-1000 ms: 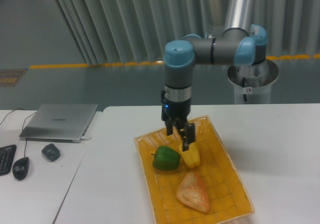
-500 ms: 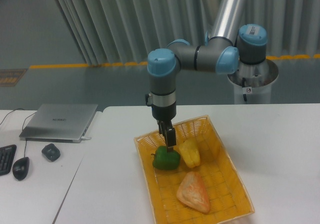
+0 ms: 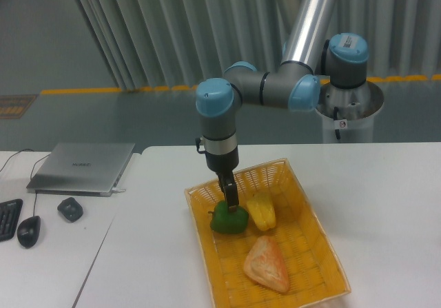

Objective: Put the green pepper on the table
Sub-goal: 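Close the gripper around the green pepper's stem and top, then lift the green pepper out of the basket and carry it beside the basket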

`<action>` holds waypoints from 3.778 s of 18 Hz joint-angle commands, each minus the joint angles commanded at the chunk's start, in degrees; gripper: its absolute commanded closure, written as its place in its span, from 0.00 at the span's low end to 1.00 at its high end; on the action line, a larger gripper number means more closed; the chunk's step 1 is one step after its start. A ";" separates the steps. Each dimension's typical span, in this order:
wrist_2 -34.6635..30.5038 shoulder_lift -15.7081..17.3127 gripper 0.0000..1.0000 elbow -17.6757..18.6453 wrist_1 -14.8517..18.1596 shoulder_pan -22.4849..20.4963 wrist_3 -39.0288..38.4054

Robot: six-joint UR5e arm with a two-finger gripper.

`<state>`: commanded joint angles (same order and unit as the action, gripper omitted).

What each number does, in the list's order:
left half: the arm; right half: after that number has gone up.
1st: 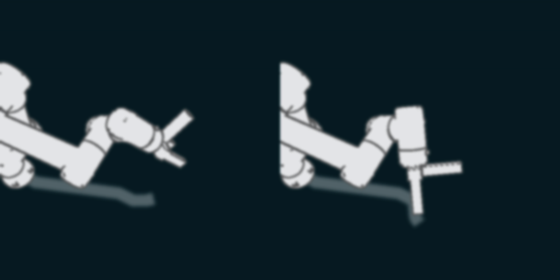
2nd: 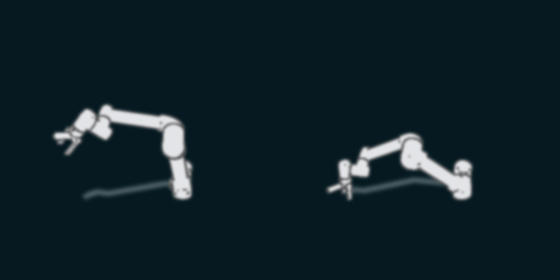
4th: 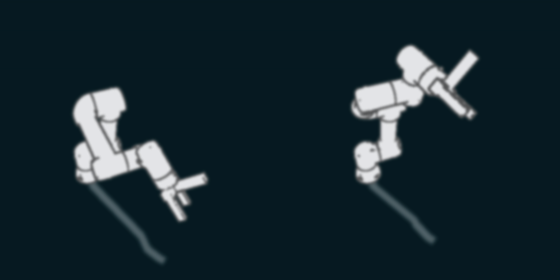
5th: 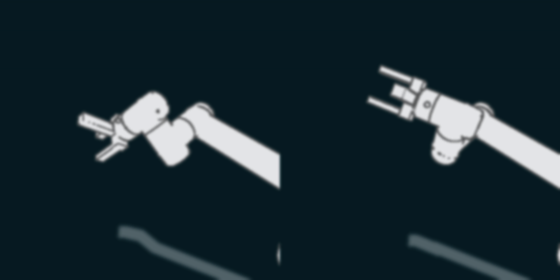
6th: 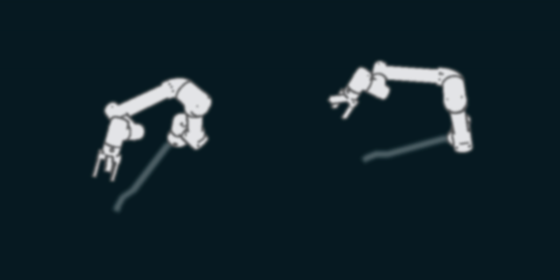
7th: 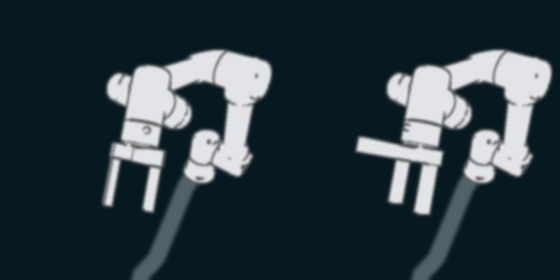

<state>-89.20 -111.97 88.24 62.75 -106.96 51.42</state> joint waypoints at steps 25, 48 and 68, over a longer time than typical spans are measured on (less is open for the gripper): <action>-1.68 -3.96 0.00 -0.62 -2.02 0.61 -2.11; -0.27 0.96 0.66 -0.88 1.93 -2.80 -6.06; -2.20 5.45 0.64 -1.76 14.05 -23.81 18.61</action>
<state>-91.40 -106.52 86.48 76.81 -130.77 70.03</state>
